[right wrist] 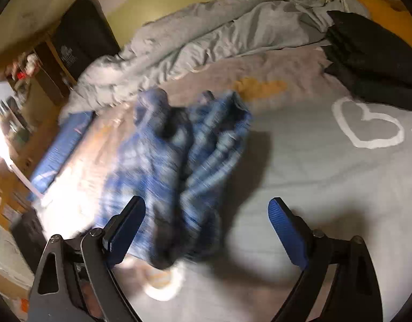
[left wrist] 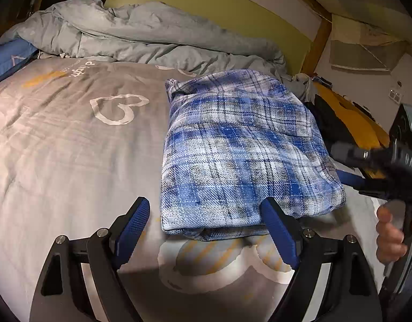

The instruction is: Fold large clothes

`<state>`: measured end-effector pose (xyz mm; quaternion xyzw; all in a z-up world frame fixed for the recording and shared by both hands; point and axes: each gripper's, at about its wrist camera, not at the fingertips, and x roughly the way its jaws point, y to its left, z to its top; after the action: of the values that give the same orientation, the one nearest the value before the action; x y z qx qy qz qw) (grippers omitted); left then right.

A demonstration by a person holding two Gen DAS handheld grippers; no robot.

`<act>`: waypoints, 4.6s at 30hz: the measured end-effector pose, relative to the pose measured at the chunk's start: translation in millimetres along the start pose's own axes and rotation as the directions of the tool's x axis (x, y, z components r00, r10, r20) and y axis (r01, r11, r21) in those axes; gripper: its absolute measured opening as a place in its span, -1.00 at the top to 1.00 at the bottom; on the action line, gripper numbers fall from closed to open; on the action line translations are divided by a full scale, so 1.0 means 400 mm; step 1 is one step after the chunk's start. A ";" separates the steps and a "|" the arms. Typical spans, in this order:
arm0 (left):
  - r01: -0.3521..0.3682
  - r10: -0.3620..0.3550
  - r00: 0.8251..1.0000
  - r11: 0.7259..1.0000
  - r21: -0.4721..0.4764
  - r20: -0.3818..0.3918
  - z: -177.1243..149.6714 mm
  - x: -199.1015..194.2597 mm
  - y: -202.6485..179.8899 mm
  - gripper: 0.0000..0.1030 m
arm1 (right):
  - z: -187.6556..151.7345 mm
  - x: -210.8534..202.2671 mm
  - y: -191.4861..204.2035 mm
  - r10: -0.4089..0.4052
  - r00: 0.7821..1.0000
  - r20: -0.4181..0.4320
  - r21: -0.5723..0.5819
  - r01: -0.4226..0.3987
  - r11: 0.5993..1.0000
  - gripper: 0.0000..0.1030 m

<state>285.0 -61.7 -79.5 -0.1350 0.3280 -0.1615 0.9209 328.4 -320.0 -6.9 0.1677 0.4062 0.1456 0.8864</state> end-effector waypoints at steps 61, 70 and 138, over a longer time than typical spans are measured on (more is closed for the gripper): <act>0.467 -0.487 0.865 0.870 0.156 0.124 0.419 0.124 -0.577 0.26 | 0.277 -0.473 -0.210 0.008 0.922 0.387 -0.085 0.027 0.996 0.28; 0.492 -0.515 0.854 0.847 0.203 0.078 0.517 0.395 -0.870 0.26 | 0.442 -0.517 -0.491 -0.087 0.879 0.468 0.023 0.087 0.996 0.27; -0.165 0.032 0.922 0.934 0.318 0.385 0.064 0.155 -0.378 -1.00 | -0.061 -0.250 -0.228 -0.448 0.731 0.515 -0.019 0.533 0.846 -1.00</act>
<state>315.3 -220.0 -41.7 0.0168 0.1199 -0.1403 0.9827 257.9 -437.0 7.2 0.0112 0.1833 -0.1086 0.9770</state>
